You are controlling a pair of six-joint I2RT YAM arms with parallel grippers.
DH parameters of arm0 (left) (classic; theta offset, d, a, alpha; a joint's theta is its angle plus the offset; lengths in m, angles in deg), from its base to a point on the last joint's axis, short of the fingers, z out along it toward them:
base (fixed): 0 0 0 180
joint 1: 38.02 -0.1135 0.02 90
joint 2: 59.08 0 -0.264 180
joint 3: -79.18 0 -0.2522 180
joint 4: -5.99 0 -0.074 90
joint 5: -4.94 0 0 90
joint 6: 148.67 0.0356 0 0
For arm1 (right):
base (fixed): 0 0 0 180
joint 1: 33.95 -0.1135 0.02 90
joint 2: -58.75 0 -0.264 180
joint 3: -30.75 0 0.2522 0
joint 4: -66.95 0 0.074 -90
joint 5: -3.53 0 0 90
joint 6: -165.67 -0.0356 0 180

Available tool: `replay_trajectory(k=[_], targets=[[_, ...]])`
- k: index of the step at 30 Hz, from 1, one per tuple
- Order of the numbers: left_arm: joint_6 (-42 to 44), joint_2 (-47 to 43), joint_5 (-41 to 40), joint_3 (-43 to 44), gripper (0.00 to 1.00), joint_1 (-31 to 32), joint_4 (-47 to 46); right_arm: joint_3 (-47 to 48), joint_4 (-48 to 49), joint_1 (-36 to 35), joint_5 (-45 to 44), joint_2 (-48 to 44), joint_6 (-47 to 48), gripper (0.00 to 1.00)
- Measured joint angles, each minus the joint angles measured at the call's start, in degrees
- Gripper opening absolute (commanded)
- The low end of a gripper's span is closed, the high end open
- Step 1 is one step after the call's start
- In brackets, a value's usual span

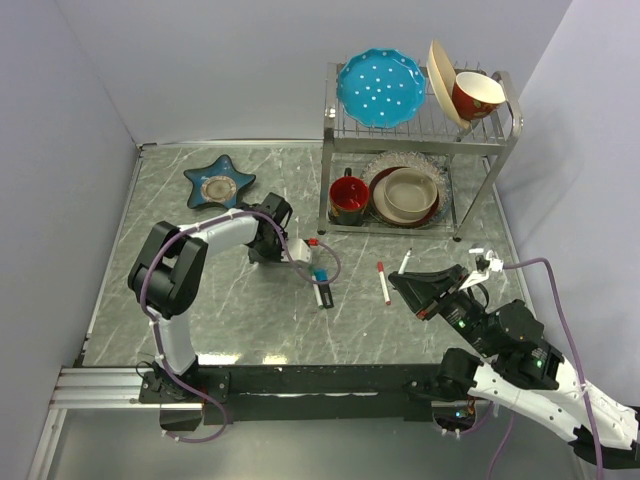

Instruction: Insert the pens into the pen caps

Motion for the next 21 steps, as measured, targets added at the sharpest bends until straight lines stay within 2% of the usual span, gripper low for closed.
replay_trajectory(k=[6, 14, 21], targets=[[-2.34, -1.16, 0.46, -1.70, 0.01, -0.17, -2.34, 0.00, 0.00, 0.00, 0.00, 0.20, -0.04, 0.00], [-10.73, -6.08, 7.19, -6.47, 0.01, -0.35, -6.03, 0.00, 0.31, 0.00, 0.24, 1.49, -0.92, 0.00], [-26.27, -16.65, 12.79, -7.02, 0.01, -0.37, -6.82, -0.13, 0.42, 0.00, 0.76, 2.95, -1.42, 0.00]])
